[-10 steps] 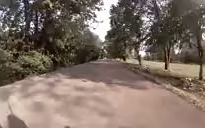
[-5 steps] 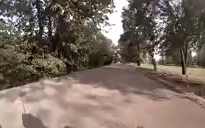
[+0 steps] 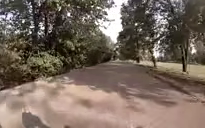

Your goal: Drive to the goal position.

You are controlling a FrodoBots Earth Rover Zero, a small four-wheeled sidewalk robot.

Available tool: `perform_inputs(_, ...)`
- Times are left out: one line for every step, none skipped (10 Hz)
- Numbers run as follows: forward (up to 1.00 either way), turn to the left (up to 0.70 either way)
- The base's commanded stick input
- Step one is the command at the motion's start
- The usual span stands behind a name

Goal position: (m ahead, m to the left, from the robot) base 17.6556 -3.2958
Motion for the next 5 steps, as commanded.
perform_inputs(0.7,-0.08)
perform_inputs(0.7,-0.35)
perform_inputs(0.7,-0.35)
perform_inputs(0.7,-0.35)
perform_inputs(0.7,-0.35)
